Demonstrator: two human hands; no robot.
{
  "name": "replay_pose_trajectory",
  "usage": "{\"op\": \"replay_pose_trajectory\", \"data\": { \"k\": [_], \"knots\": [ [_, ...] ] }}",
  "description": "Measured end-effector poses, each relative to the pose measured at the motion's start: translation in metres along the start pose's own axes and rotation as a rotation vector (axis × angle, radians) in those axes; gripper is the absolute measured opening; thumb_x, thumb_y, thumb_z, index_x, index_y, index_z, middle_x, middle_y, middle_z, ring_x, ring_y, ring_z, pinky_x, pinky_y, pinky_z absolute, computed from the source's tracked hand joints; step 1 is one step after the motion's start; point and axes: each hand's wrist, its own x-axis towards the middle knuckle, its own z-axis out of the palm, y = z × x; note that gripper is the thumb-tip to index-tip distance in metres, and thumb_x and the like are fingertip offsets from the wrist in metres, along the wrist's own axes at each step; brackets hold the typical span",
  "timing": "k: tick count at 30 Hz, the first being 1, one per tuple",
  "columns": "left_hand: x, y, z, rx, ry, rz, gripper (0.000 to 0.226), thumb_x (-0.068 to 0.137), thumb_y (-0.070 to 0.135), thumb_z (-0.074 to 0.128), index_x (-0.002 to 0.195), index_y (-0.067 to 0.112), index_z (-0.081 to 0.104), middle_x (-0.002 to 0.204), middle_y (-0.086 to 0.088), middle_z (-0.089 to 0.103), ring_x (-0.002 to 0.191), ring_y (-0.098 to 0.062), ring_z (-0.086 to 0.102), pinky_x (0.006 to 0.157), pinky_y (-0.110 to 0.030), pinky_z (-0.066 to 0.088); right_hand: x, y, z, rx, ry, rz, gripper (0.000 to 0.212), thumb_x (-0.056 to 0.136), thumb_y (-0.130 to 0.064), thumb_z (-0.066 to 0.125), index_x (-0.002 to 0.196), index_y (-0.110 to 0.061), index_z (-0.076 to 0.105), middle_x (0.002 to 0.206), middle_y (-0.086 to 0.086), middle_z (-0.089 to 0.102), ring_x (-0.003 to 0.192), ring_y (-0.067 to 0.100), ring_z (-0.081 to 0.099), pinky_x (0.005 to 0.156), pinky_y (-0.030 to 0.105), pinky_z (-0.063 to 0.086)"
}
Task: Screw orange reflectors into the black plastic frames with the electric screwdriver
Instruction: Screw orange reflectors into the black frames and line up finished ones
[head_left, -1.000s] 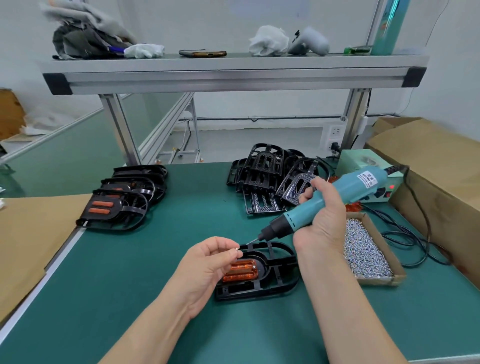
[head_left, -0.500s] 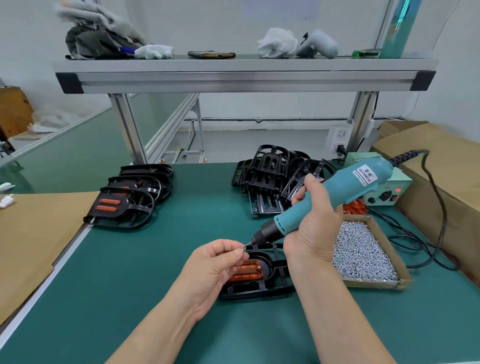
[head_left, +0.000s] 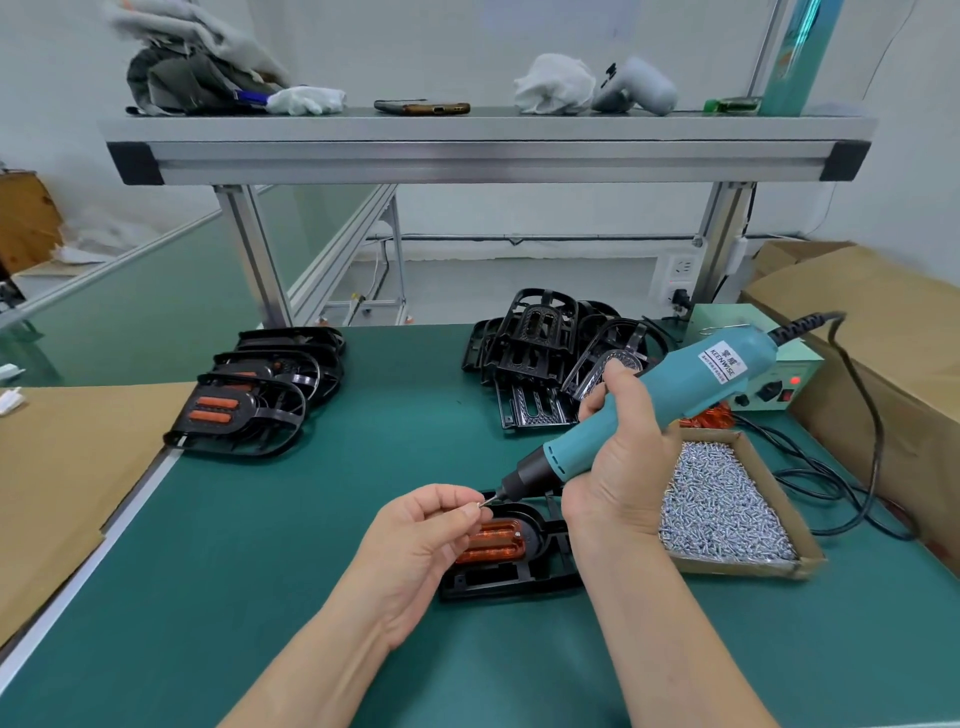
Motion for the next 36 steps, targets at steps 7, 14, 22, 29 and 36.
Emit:
{"op": "replay_pose_trajectory", "data": {
  "k": [7,14,22,29,36],
  "knots": [
    [-0.001,0.0,-0.002,-0.031,-0.008,-0.038,0.01,0.07,-0.001,0.07,0.079,0.003,0.074,0.079,-0.014,0.071,0.07,-0.015,0.066,0.064,-0.02,0.056,0.005,0.001,-0.001,-0.022,0.047,0.009,0.023,0.086,-0.004,0.072,0.084,-0.017,0.052,0.059,-0.01,0.057,0.053,0.005,0.054,0.054,0.019,0.048],
    [-0.001,-0.002,-0.001,-0.02,0.005,-0.012,0.01,0.071,-0.003,0.069,0.08,0.0,0.071,0.078,-0.014,0.071,0.071,-0.016,0.069,0.065,-0.021,0.056,0.002,0.002,-0.001,-0.014,0.06,0.018,0.022,0.086,-0.004,0.072,0.084,-0.017,0.055,0.058,-0.012,0.06,0.053,0.004,0.055,0.054,0.017,0.049],
    [-0.005,-0.009,0.001,0.044,0.052,0.181,0.009,0.07,0.002,0.077,0.077,0.008,0.075,0.084,-0.016,0.072,0.079,-0.021,0.069,0.075,-0.028,0.055,0.006,0.004,0.001,-0.051,0.146,0.056,0.021,0.085,-0.01,0.073,0.092,-0.017,0.055,0.055,-0.011,0.058,0.05,0.004,0.054,0.051,0.017,0.048],
    [-0.008,-0.017,0.006,0.397,0.209,0.582,0.028,0.083,-0.005,0.073,0.077,0.022,0.078,0.082,-0.002,0.076,0.078,-0.008,0.069,0.073,-0.014,0.052,0.014,0.013,-0.005,-0.005,0.274,0.249,0.019,0.086,-0.02,0.072,0.091,-0.018,0.054,0.05,-0.012,0.055,0.043,0.003,0.052,0.045,0.015,0.045],
    [-0.008,-0.015,-0.009,0.64,0.082,0.561,0.05,0.083,0.007,0.077,0.115,0.045,0.069,0.1,0.008,0.076,0.096,-0.013,0.069,0.095,-0.028,0.051,0.013,0.016,-0.006,-0.045,0.207,0.21,0.021,0.085,-0.016,0.072,0.093,-0.016,0.054,0.052,-0.009,0.054,0.045,0.005,0.052,0.046,0.016,0.045]
  ]
}}
